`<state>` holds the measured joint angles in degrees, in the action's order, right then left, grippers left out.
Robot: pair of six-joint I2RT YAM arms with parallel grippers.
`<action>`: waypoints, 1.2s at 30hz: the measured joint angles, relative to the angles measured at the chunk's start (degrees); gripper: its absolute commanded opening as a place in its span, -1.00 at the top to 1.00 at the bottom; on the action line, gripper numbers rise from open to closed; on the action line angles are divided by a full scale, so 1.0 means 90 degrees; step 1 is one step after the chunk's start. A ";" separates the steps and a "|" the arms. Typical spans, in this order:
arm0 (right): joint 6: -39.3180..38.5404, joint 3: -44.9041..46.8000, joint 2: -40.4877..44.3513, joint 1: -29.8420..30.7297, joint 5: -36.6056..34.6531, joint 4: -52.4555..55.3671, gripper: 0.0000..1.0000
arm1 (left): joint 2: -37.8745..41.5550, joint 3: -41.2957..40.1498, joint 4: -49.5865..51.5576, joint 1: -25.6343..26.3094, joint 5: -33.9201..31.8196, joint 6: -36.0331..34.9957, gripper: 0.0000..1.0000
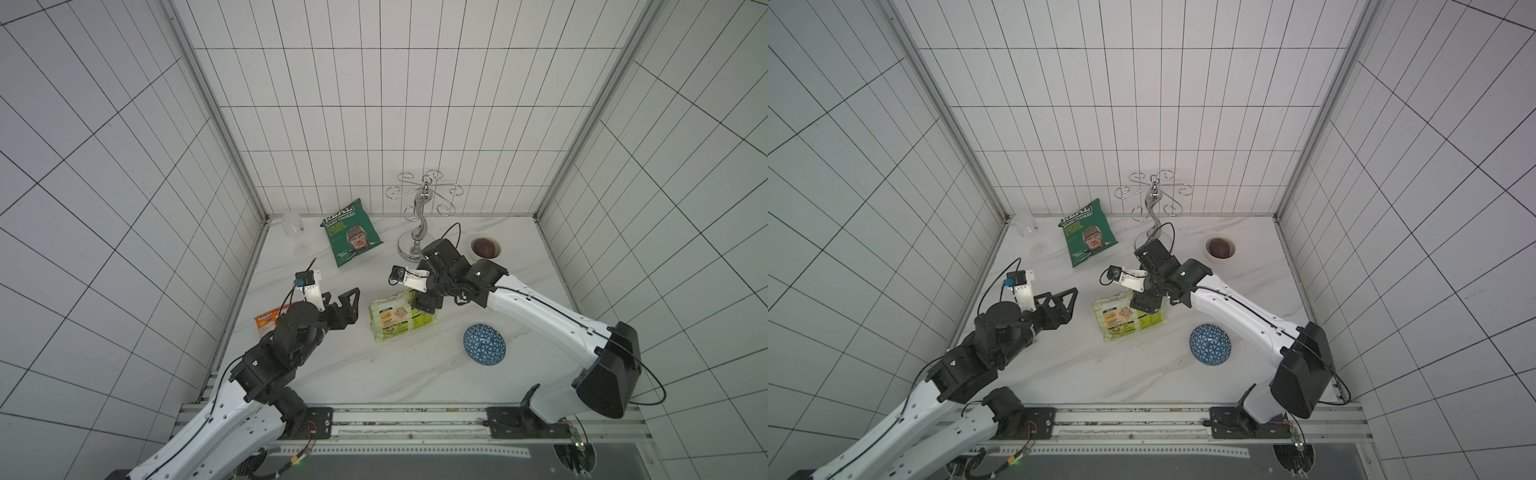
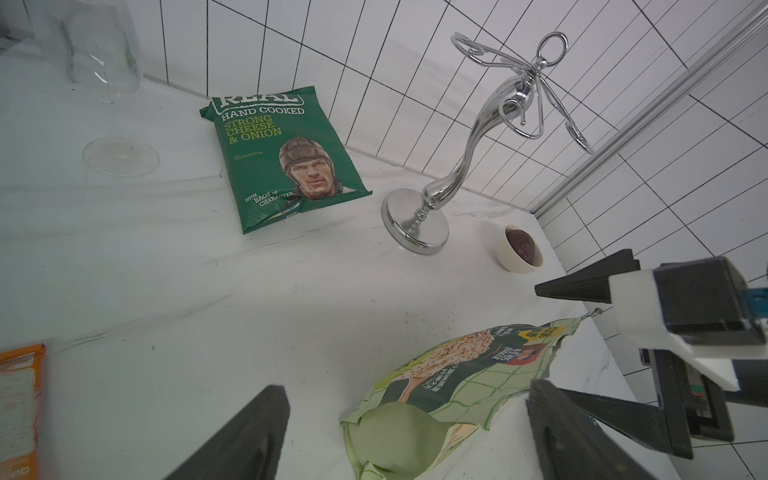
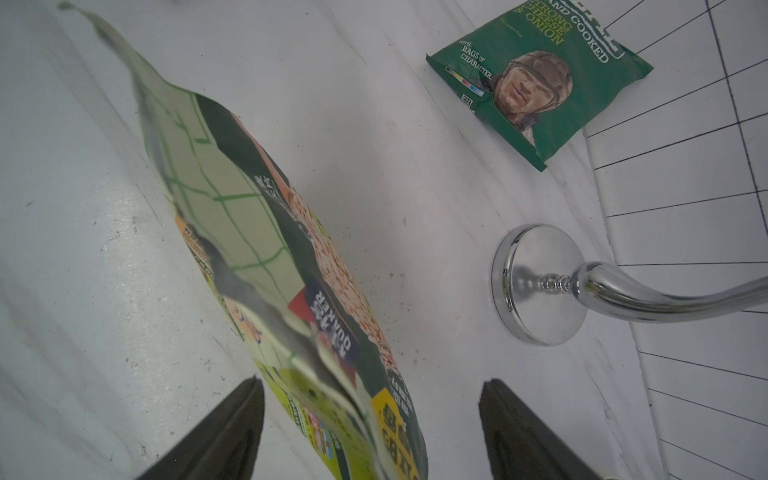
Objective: Pour the oats into the breakfast bowl
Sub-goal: Move the oats bag to the center of the board.
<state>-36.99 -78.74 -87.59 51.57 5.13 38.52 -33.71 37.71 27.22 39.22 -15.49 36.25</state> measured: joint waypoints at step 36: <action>0.1168 0.0002 -0.0180 -0.1848 -0.2467 0.0886 1.00 | -0.0719 -0.0245 -0.0192 0.0056 0.0644 0.1049 -0.61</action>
<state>-26.48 -78.72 -89.21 34.94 -17.08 46.50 -40.18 35.51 25.50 39.72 -9.69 45.69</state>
